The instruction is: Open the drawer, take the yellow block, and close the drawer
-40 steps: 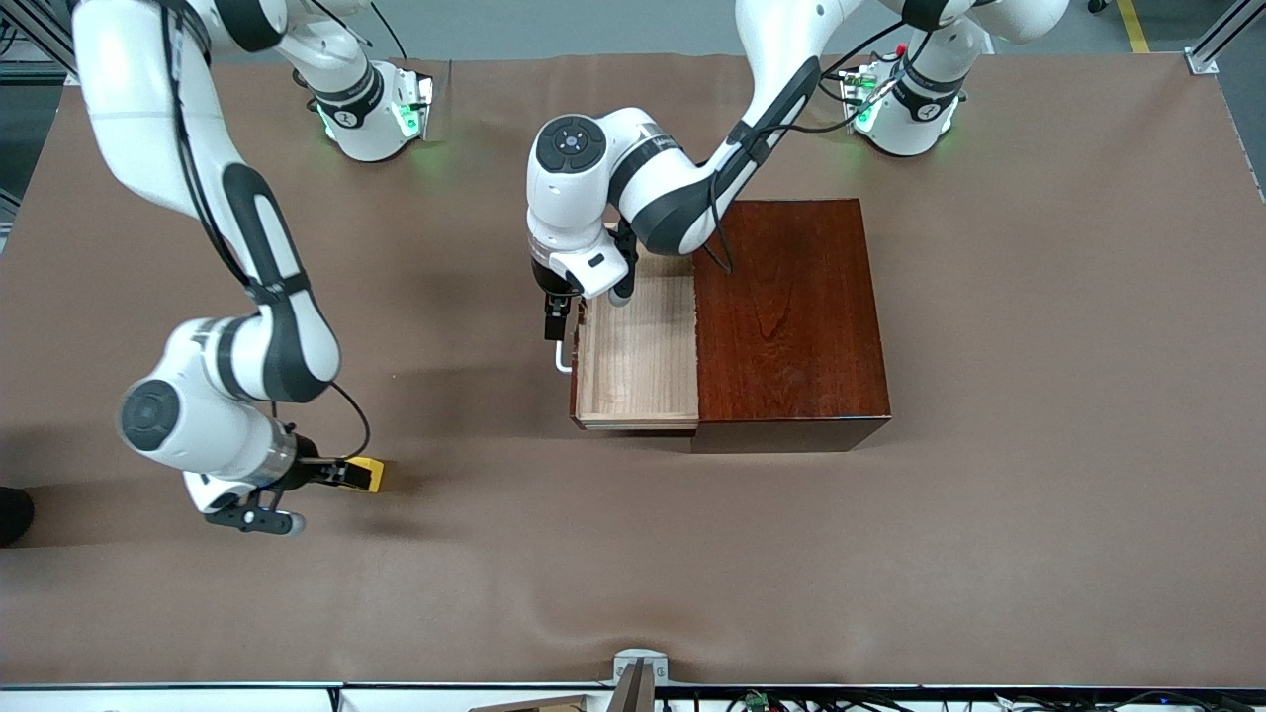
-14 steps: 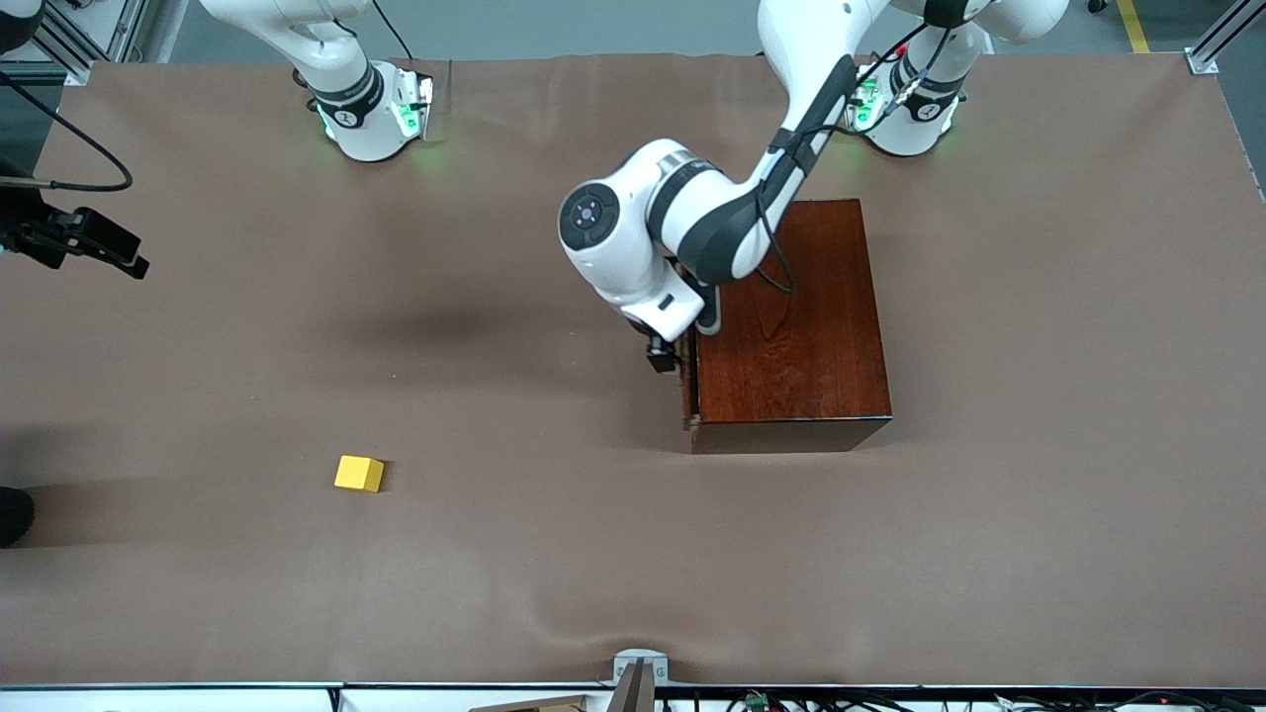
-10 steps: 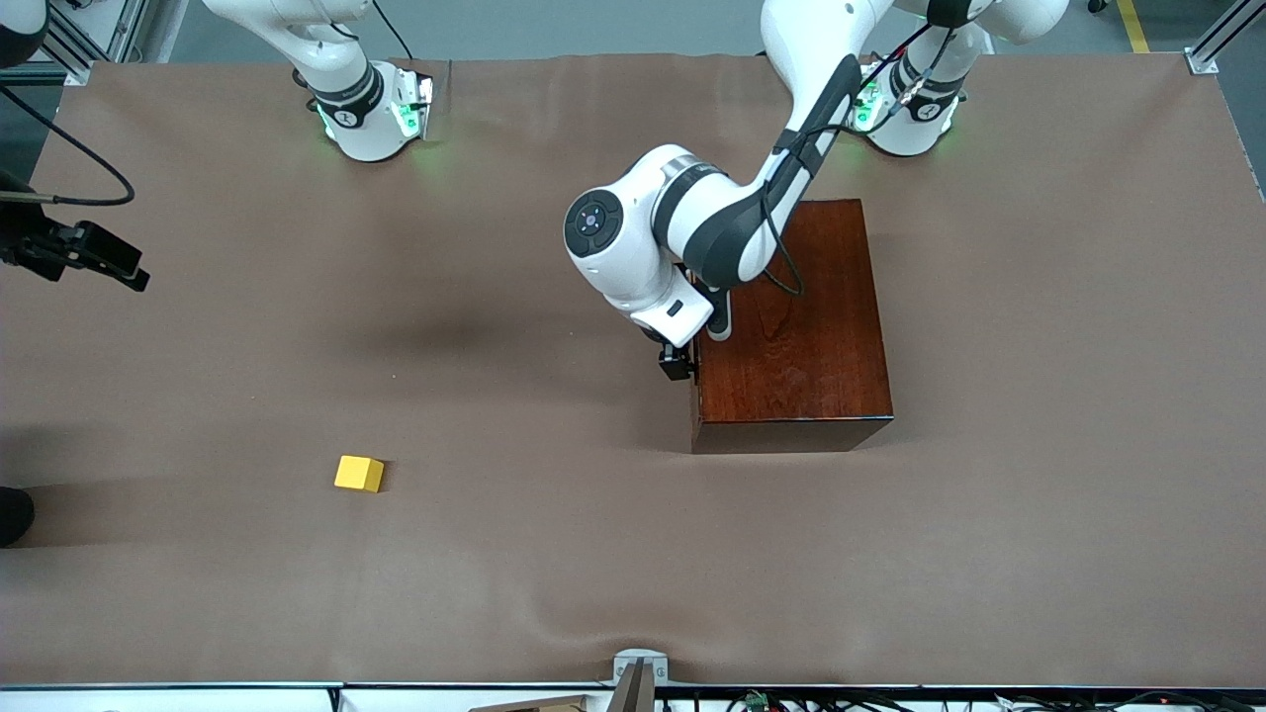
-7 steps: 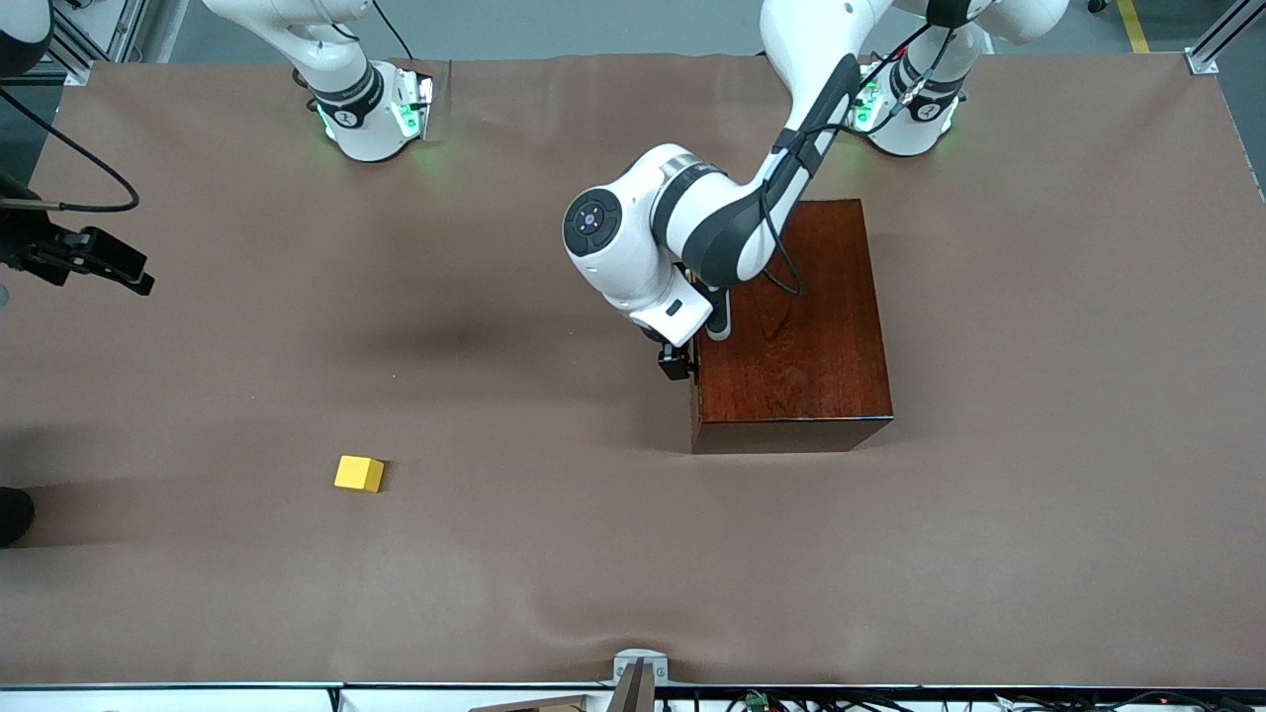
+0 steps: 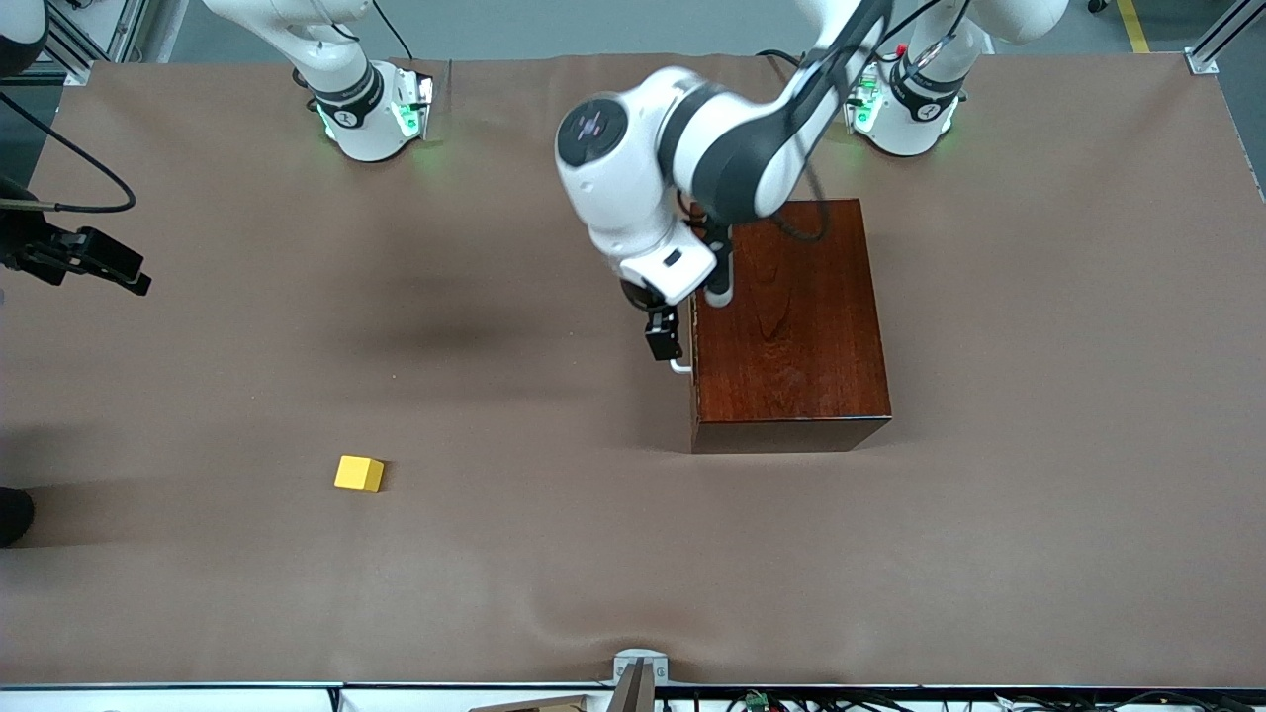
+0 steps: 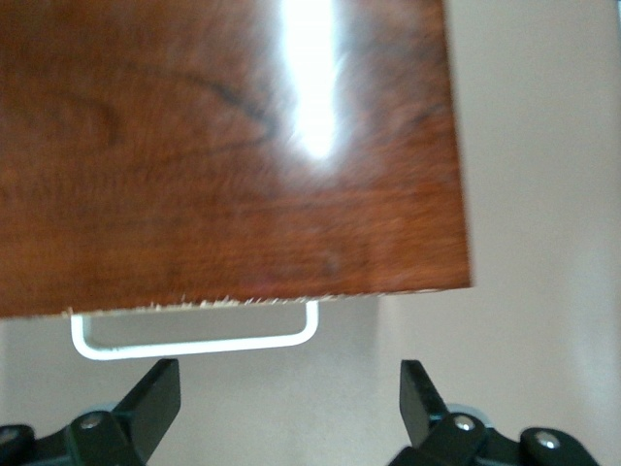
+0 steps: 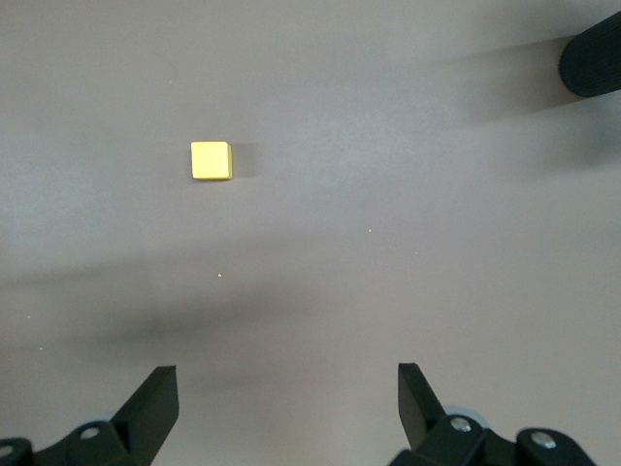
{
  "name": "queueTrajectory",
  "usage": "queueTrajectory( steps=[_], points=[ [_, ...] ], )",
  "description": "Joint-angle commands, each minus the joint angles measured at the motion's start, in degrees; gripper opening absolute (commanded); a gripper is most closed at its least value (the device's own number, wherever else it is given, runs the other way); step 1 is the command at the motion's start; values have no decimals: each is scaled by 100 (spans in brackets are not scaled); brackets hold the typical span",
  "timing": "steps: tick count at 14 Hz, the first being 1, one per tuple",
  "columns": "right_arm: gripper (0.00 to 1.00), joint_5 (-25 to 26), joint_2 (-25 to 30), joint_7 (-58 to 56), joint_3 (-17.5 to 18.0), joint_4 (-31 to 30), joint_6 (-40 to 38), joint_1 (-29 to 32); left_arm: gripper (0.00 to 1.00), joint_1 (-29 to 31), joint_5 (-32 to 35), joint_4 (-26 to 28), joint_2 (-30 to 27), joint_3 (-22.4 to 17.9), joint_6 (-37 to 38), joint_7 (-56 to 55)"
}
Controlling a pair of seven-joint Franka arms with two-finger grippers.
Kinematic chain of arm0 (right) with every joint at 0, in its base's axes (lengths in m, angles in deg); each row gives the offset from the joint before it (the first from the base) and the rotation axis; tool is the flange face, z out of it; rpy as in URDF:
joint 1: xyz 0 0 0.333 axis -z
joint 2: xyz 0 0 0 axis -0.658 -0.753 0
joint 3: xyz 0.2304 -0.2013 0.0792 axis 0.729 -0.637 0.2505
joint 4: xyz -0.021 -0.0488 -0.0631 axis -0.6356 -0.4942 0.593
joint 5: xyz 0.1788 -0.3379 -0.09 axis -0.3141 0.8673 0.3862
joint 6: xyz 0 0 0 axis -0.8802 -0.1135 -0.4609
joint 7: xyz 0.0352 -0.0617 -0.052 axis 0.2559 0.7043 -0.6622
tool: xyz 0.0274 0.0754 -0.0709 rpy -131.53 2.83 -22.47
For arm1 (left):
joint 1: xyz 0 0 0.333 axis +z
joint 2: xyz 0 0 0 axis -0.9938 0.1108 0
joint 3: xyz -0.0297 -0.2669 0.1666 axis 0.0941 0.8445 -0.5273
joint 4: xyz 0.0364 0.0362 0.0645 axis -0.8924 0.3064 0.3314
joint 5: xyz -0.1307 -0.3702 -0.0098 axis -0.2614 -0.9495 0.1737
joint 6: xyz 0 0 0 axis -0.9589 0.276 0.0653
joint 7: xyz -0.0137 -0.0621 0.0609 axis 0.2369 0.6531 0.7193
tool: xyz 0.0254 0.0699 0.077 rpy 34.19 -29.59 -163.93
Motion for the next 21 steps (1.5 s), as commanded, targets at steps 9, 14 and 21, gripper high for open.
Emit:
queueTrajectory(
  steps=[9,14,21],
  points=[
    [100,9,12,33,-143,96,-118,-138,100,2553,-175,296,-788,45,126,3420],
    [100,9,12,42,-152,105,-118,-129,100,3283,-465,910,-1376,45,127,5055],
    [100,-236,12,-194,-170,96,-109,-77,100,3670,-887,2175,-2641,45,83,7331]
  ],
)
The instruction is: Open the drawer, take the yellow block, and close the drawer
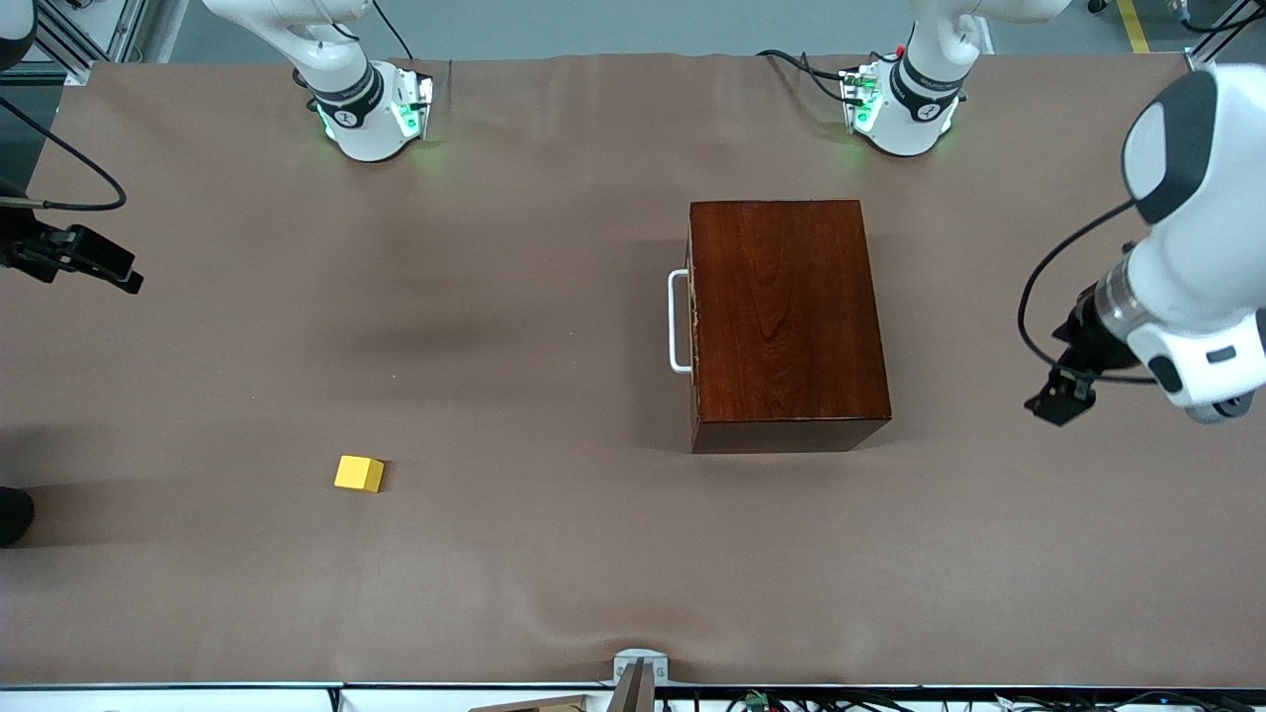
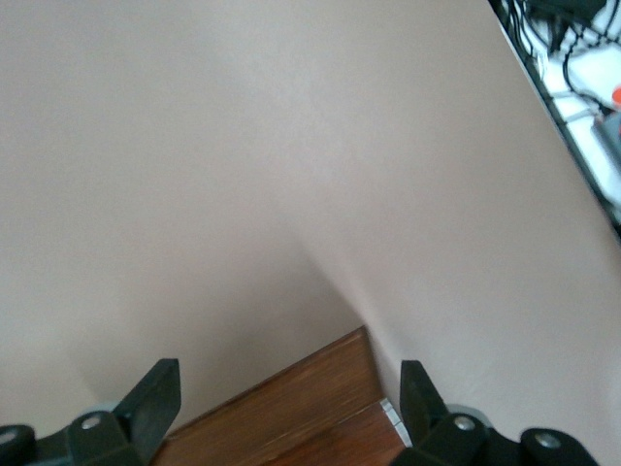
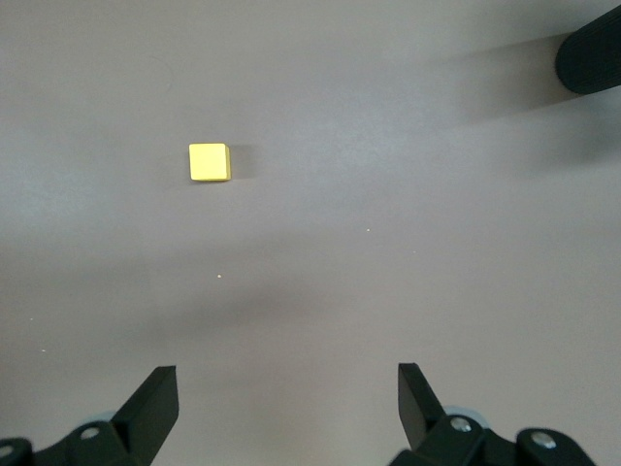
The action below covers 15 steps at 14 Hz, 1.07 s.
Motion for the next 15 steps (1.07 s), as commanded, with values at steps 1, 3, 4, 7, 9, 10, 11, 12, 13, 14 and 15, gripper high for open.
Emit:
queueTrajectory(
  steps=[1,3,4,7,9,10,11,12,13,14,15],
  points=[
    [100,-182,12,-489,-31,65,-66,11,100,203,-219,883,-890,62,-64,1098],
    [100,-183,12,-624,-40,57,-75,11,100,422,-263,1296,-1329,62,-64,2074],
    [100,-183,12,-615,-40,65,-84,3,100,554,-341,1472,-1514,62,-64,2592],
    [100,-183,12,-606,-31,83,-84,-6,100,889,-377,1597,-1787,62,94,3771],
    [100,-191,12,-615,-31,83,-84,-6,100,907,-377,1588,-2033,53,532,4317],
    [100,-191,12,-615,-31,83,-84,-6,100,907,-369,1545,-2113,53,639,4494],
    [100,-191,12,-615,-31,83,-84,3,100,907,-368,1448,-2122,53,779,4670],
    [100,-191,12,-615,-31,92,-75,3,100,907,-368,1282,-2114,45,885,4915],
    [100,-244,12,-615,-31,83,-84,3,100,898,-360,1150,-2061,44,947,5170],
    [100,-314,12,-615,-31,83,-84,11,100,898,-360,1018,-2026,44,947,5399],
    [100,-367,3,-615,-39,83,-84,29,100,898,-360,965,-1965,44,947,5523]
  ],
)
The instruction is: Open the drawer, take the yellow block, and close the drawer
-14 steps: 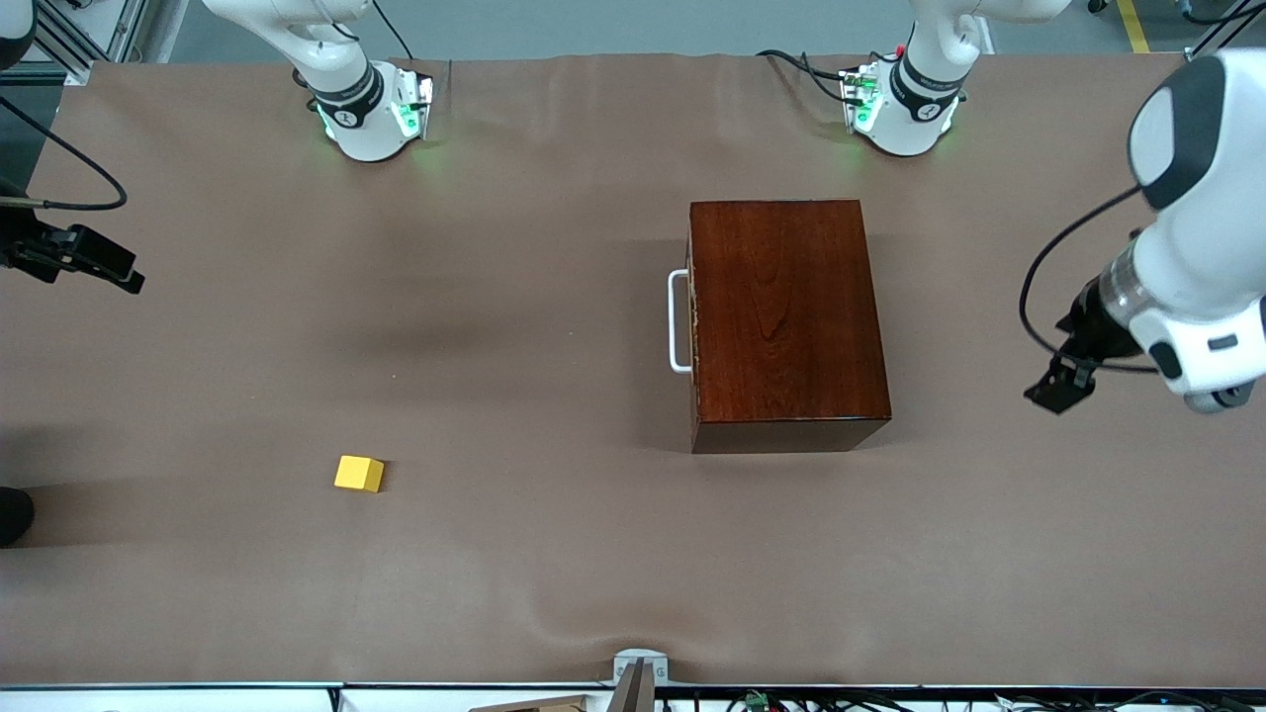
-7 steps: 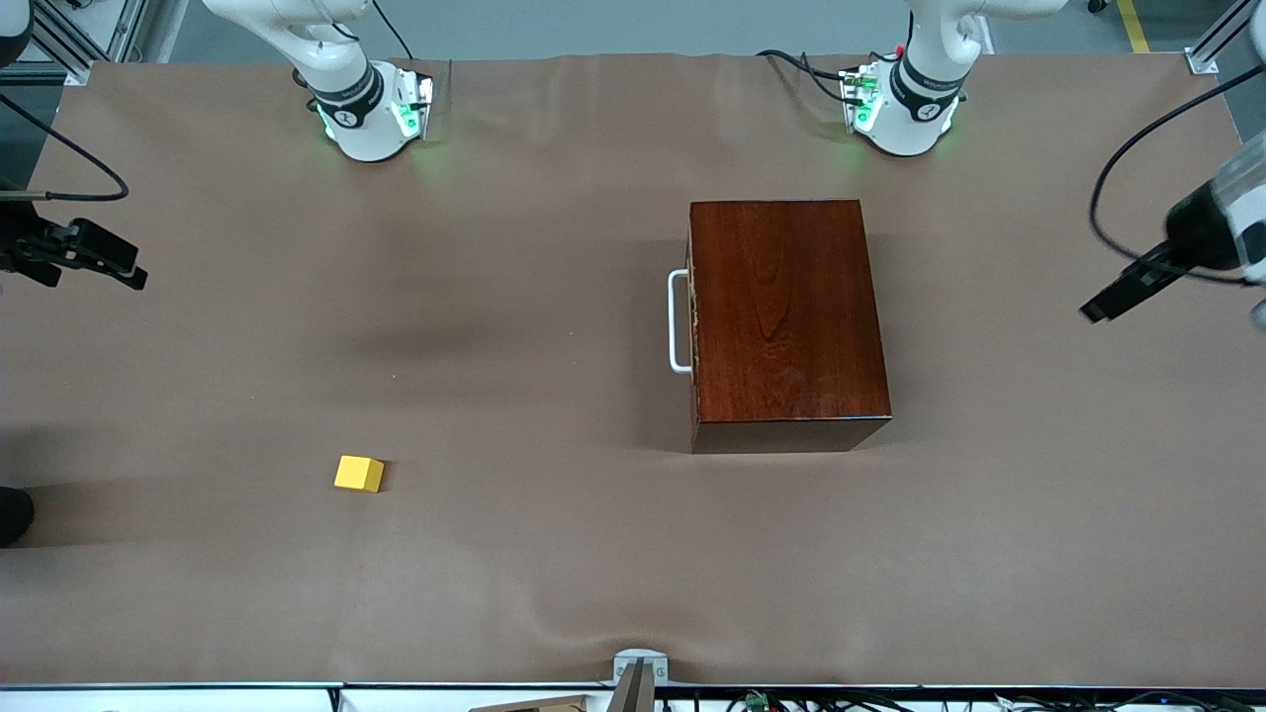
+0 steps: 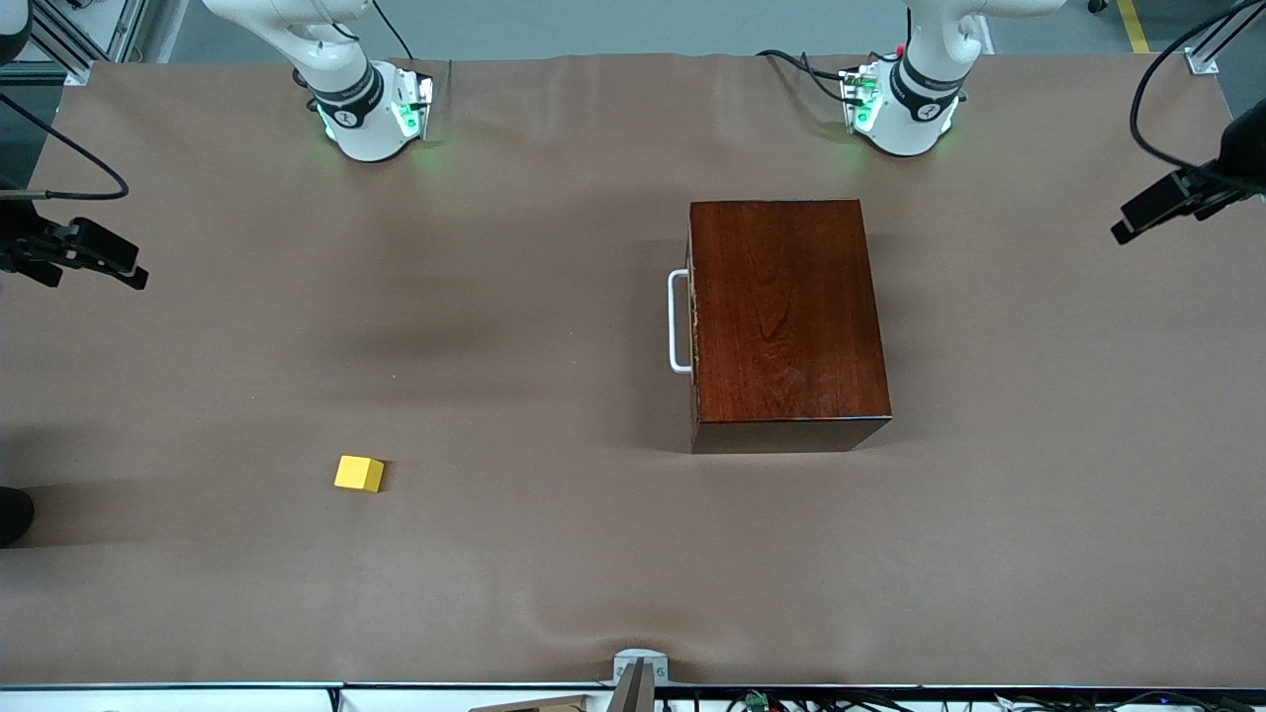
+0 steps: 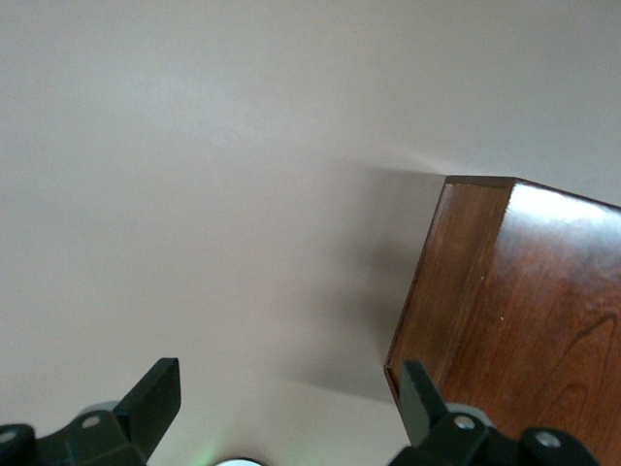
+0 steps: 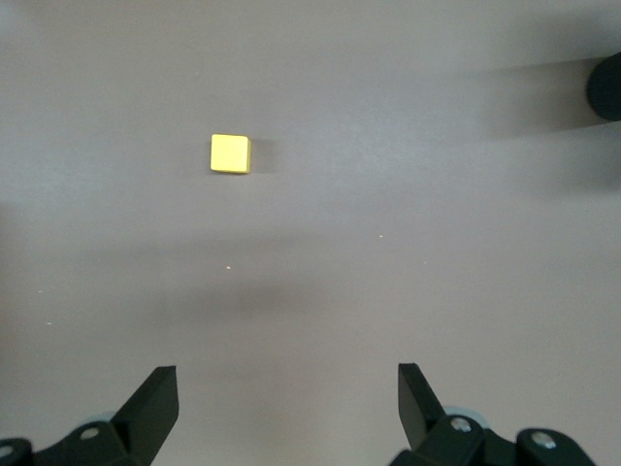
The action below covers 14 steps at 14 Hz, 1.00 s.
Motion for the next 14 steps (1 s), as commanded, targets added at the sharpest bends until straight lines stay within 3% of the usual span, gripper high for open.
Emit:
queueTrajectory(
  steps=[1,4,7,9,14],
  points=[
    [100,-169,12,-81,-28,70,-77,29,100,-33,-92,-251,109,24,161,492],
    [100,-161,3,-72,-28,70,-77,2,100,298,-56,-461,126,427,249,712],
    [100,-152,12,-81,-28,79,-77,11,100,826,14,-549,292,1235,381,1248],
    [100,-143,12,-81,-28,88,-77,11,100,810,442,-1048,511,1298,442,1266],
    [100,-126,12,-81,-28,96,-77,20,100,731,269,-1199,609,1299,689,1372]
  ],
)
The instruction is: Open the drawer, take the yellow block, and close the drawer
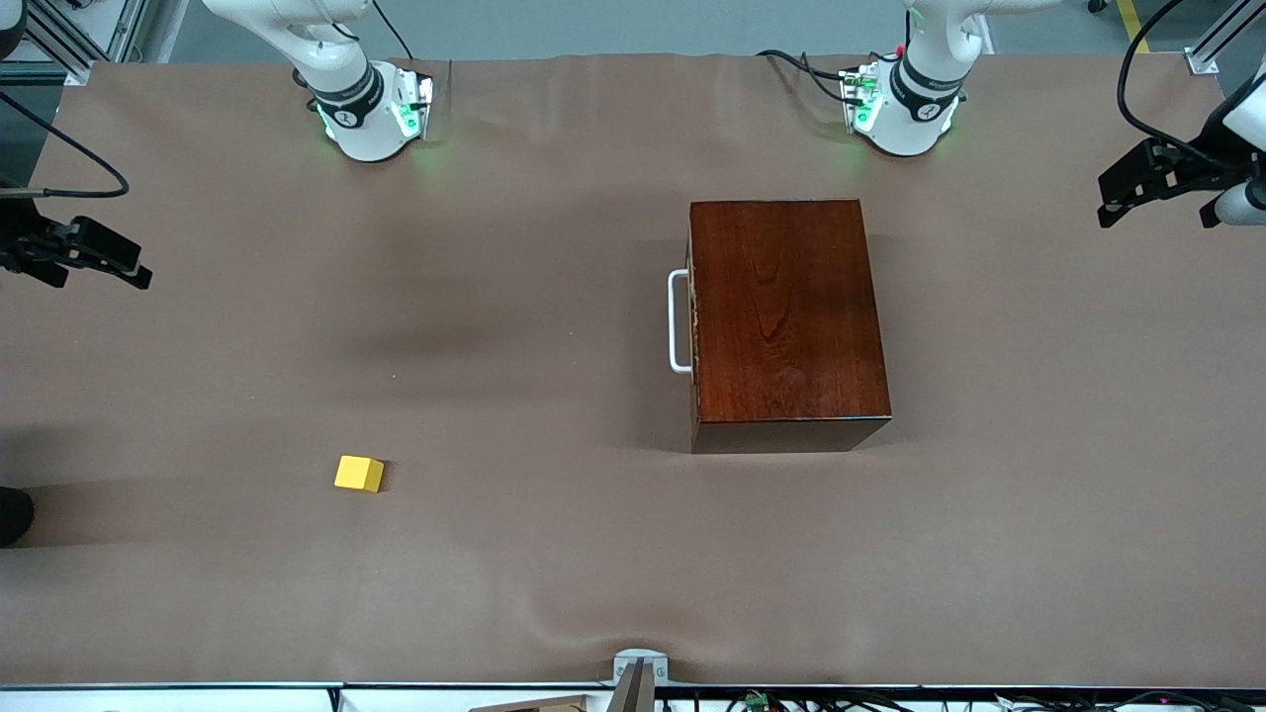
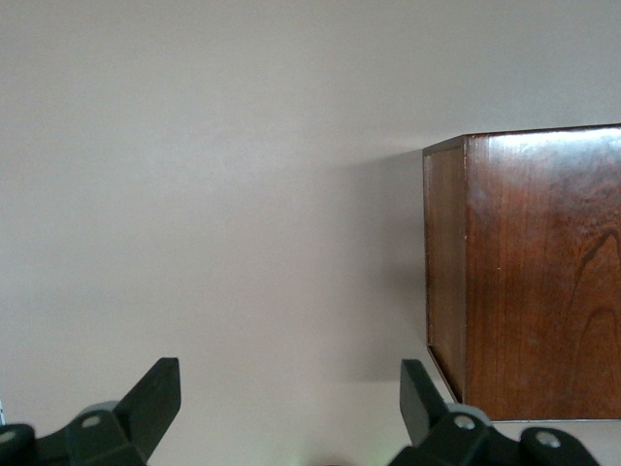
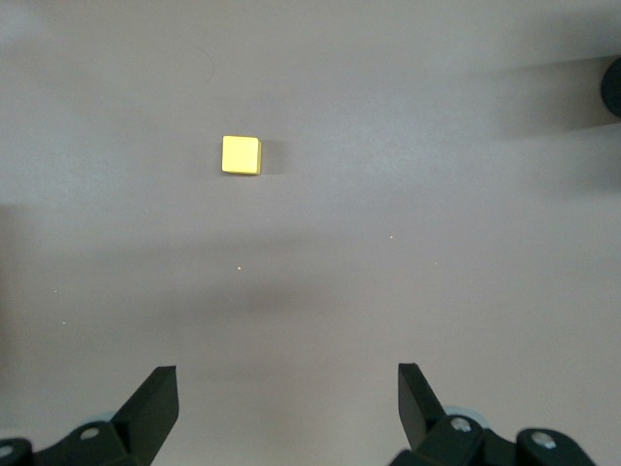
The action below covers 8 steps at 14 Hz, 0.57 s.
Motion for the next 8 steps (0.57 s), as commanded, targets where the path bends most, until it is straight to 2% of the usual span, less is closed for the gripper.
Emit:
queueTrajectory(
  steps=[1,8],
  points=[
    [100,-45,12,-80,-17,80,-76,17,100,50,-88,-257,171,37,246,199],
    [100,-1,12,-80,-26,89,-103,17,100,76,-141,-257,224,20,414,481]
  ],
)
